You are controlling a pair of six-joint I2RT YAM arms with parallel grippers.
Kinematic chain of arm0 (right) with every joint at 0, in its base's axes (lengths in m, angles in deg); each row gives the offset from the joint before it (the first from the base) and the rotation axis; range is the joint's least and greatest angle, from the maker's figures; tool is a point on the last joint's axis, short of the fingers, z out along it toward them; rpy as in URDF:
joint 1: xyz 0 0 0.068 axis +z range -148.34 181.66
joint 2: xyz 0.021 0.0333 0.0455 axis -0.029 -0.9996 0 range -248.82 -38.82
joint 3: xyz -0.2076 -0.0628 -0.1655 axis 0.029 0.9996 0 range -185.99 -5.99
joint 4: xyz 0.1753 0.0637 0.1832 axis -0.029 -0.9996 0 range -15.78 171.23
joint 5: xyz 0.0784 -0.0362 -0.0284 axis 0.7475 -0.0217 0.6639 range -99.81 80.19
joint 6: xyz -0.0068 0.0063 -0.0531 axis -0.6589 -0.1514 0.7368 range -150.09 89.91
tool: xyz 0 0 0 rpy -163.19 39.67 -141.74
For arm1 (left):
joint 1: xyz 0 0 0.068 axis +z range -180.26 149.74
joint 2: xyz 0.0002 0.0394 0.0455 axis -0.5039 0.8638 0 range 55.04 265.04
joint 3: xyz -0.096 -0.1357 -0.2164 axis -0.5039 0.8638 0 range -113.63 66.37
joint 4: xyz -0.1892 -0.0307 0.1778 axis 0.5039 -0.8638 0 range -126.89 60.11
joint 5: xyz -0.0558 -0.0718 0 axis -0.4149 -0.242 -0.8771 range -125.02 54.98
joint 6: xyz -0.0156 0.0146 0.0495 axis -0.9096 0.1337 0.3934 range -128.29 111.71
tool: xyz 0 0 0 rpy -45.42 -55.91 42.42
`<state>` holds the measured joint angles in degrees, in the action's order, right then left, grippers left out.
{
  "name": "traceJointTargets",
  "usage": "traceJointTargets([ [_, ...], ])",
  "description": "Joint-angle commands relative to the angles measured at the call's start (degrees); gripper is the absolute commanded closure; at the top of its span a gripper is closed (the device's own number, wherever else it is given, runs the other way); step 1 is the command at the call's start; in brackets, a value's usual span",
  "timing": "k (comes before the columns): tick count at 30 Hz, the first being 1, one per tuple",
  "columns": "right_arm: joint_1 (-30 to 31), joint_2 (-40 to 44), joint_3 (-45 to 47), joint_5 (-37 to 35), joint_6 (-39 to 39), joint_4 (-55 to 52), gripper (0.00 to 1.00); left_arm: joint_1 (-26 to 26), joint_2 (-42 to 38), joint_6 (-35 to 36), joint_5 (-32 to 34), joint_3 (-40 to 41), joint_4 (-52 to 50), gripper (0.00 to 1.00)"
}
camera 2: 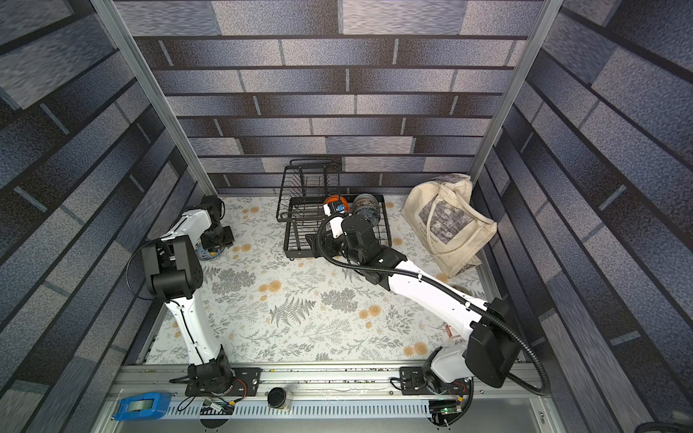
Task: Load bowls into a dish rack
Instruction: Pick up the bowl from the top-left of the table.
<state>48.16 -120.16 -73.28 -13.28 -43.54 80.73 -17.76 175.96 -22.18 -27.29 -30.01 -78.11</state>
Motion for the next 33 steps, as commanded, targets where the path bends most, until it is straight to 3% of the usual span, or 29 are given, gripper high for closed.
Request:
traceJointTargets([
  [1, 0.2, -0.1, -1.8, -2.6, -0.3, -2.6, 0.0, 0.4, 0.0, -0.7, -0.5, -0.9, -1.9, 0.65],
  [4, 0.2, 0.2, -1.6, -4.5, -0.3, -3.2, 0.0, 0.0, -0.5, -1.4, -1.5, -0.9, -2.2, 0.73],
  [6, 0.2, 0.6, -1.1, -5.3, 0.0, -2.9, 0.0, -0.2, -1.4, -2.0, -3.7, -0.3, -2.2, 0.85],
  [9, 0.2, 1.4, -0.2, -6.6, 0.4, -2.4, 0.0, -0.7, -3.9, -3.6, -6.3, 1.6, -2.5, 0.94],
  [12, 0.2, 1.9, 0.0, -8.4, 1.5, -3.6, 0.0, -2.2, -8.0, -4.0, -6.8, 5.0, -2.0, 1.0],
  [17, 0.2, 3.6, 0.8, -13.7, 4.4, -6.3, 0.0, -7.7, -17.3, -6.2, -10.2, 12.5, -2.8, 1.0],
  [24, -0.7, 9.6, 8.4, -20.5, 7.3, -4.9, 0.0, -26.2, -30.1, -10.2, -6.9, 24.1, -4.8, 1.0],
  [29, -4.8, 11.7, 9.0, -19.7, 4.0, -9.9, 0.0, -41.2, -37.1, -17.6, 0.0, 28.4, -4.5, 1.0],
  [33, -10.4, 13.1, 10.2, -15.9, -1.7, -12.0, 0.0, -52.5, -38.1, -21.6, 0.9, 30.7, 2.0, 1.0],
])
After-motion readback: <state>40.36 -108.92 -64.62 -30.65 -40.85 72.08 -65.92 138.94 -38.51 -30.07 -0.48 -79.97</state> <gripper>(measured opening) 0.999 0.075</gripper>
